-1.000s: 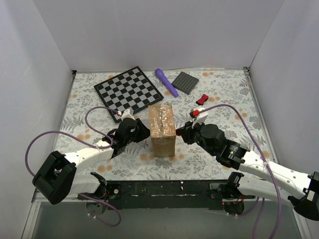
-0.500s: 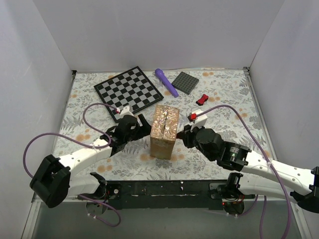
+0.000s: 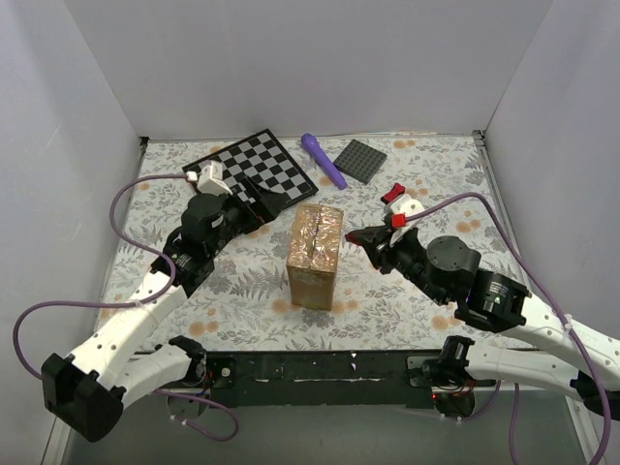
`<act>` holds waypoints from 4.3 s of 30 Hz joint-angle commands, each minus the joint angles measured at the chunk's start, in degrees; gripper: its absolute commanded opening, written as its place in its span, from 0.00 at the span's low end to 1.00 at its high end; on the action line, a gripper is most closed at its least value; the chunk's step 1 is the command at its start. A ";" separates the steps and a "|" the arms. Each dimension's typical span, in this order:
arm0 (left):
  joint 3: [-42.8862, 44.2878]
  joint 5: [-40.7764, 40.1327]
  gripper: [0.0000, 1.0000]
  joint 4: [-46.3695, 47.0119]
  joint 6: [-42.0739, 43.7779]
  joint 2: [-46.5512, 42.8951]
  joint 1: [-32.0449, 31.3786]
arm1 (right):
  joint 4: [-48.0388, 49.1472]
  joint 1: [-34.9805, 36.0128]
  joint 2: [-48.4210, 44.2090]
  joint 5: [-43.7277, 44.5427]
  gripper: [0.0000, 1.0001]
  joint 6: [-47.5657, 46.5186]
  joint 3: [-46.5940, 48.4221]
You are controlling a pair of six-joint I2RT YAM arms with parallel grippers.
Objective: Unpack the express box
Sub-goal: Cut the express box at the center of the board.
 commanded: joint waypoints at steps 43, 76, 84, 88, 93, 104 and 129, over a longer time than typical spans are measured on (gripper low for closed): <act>-4.83 32.03 0.20 3.74 5.62 7.53 0.62 | 8.17 10.42 7.84 -21.53 0.01 -30.03 1.64; -5.18 32.04 0.21 4.80 4.74 7.70 0.71 | 5.63 11.39 8.81 -19.86 0.01 -30.12 0.14; -5.62 31.33 0.20 4.89 5.09 8.14 0.71 | 3.17 11.39 6.97 -17.58 0.01 -31.17 1.10; -5.54 31.24 0.20 5.15 5.01 8.40 0.71 | 2.11 11.39 6.26 -17.05 0.01 -32.23 1.28; -5.71 31.42 0.20 5.59 4.83 8.67 0.71 | 0.88 11.30 5.47 -16.87 0.01 -32.49 1.46; -5.62 32.12 0.19 6.03 4.39 9.02 0.71 | 4.21 11.30 5.12 -18.37 0.01 -32.75 0.32; -6.33 32.56 0.19 6.82 3.78 8.76 0.71 | 7.91 11.39 6.61 -21.71 0.01 -31.17 -0.83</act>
